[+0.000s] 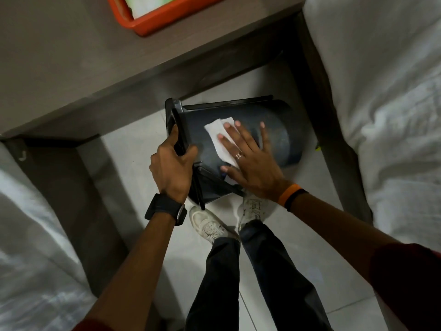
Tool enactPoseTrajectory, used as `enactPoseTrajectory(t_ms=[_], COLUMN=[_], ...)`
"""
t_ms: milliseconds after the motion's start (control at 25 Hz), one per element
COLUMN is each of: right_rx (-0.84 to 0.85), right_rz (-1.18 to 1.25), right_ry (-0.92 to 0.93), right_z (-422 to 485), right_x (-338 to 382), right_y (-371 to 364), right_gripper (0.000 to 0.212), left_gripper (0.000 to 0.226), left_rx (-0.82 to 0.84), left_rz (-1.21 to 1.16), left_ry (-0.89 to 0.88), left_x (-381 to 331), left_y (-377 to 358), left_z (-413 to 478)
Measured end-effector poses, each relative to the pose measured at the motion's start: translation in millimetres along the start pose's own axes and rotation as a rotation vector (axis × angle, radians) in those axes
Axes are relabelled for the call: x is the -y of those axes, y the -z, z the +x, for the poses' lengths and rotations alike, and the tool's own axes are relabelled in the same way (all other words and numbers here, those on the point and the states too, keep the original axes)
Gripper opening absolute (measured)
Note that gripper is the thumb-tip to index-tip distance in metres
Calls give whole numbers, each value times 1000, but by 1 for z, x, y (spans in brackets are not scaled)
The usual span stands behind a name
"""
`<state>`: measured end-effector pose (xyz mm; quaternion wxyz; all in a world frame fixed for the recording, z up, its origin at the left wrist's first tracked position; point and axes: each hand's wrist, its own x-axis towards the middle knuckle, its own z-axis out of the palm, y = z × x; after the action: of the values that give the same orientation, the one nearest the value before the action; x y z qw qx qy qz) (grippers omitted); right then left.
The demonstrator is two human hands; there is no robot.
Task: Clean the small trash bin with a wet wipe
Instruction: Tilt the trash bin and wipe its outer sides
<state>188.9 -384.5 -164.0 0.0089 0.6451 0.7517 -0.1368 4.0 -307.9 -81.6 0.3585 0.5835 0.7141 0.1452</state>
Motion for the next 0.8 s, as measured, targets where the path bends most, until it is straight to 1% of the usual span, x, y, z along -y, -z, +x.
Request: enactPoseTrajectory(t_ms=[40, 80, 120, 160, 200, 240, 280, 320, 360, 400, 440, 480, 520, 600, 680, 720, 800], right_rx=[-13, -31, -43, -50, -50, -72, -85, -85, -78, -74, -78, -95, -103, -72, -17, 13, 70], right_rz=[-19, -11, 49, 106, 128, 89, 36, 9, 3, -5, -25, -39, -21, 66, 158, 220, 384], right_ry=[-35, -161, -343, -485, -532, -468, -313, -117, 36, 123, 141, 90, -20, -303, -507, -561, -614], right_z=[-5, -7, -7, -5, -5, -5, -8, -12, -17, -23, -25, -24, -21, -16, -16, -16, -18], right_x=[-8, -20, -31, -37, -35, -23, -6, 13, 26, 31, 30, 25, 17, -1, -11, -9, 2], right_y=[0, -1, 0, 2, 1, -1, -3, -5, -8, -11, -12, -11, -10, -6, -6, -9, -15], right_gripper=[71, 71, 73, 75, 76, 75, 73, 71, 71, 73, 74, 73, 71, 72, 77, 80, 86], left_gripper=[53, 52, 51, 51, 52, 52, 52, 51, 50, 49, 50, 51, 53, 55, 51, 48, 40], left_rx=[-3, -6, -12, -17, -21, -21, -21, -23, -24, -21, -17, -15, -15, -18, -13, -3, 24], left_rz=[-13, -21, -22, -19, -14, -9, -7, -13, -28, -49, -66, -74, -74, -55, -4, 26, 75], left_ry=[4, 14, 30, 48, 64, 72, 74, 75, 76, 81, 88, 101, 123, 171, 206, 216, 237], left_x=[1, 2, 2, 2, 1, -1, -2, -4, -5, -5, -6, -6, -6, -4, -1, 0, 5], left_y=[1, 0, 0, -1, -3, -4, -5, -6, -6, -5, -5, -5, -5, -9, -14, -15, -15], left_z=[-1, -1, -1, 0, 2, 4, 5, 8, 9, 11, 13, 16, 19, 24, 27, 28, 30])
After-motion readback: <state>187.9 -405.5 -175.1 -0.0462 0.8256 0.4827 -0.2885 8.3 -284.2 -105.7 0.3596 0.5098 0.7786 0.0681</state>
